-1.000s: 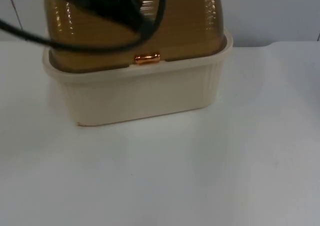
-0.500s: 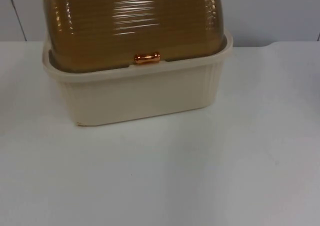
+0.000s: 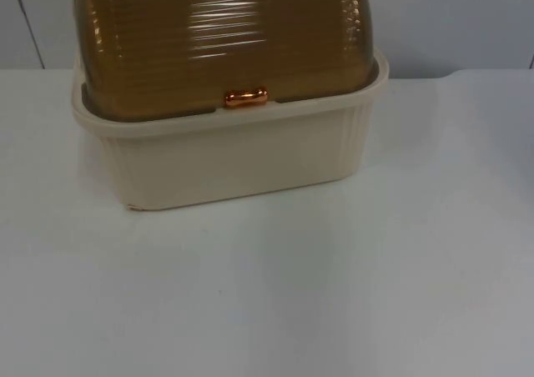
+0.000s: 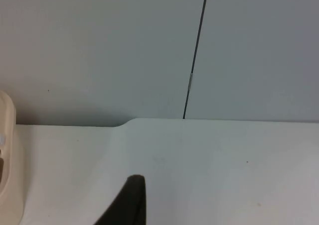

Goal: Open the box lid with the left hand, place the block into the box with the right hand, then close the box lid with the left hand.

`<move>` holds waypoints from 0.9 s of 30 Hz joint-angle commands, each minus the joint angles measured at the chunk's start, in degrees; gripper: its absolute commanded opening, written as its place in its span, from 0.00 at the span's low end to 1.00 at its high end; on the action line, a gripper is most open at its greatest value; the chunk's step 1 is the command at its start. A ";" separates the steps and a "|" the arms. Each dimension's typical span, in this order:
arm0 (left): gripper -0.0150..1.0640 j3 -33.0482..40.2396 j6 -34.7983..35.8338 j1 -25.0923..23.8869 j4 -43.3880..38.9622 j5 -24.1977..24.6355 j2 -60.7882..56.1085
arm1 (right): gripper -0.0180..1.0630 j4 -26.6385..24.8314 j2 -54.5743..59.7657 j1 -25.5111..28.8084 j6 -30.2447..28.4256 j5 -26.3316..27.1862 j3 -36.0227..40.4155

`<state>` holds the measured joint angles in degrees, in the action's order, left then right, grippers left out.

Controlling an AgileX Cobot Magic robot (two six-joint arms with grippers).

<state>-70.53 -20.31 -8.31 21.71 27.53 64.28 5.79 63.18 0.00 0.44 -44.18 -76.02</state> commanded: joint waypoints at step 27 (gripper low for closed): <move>0.85 -0.57 0.90 -0.20 2.86 -0.94 -0.33 | 0.99 -0.05 -0.55 -0.04 0.21 -0.64 -0.26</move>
<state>-70.77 -19.61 -8.31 23.75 26.60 64.28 5.79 63.18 0.00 0.44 -44.63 -76.02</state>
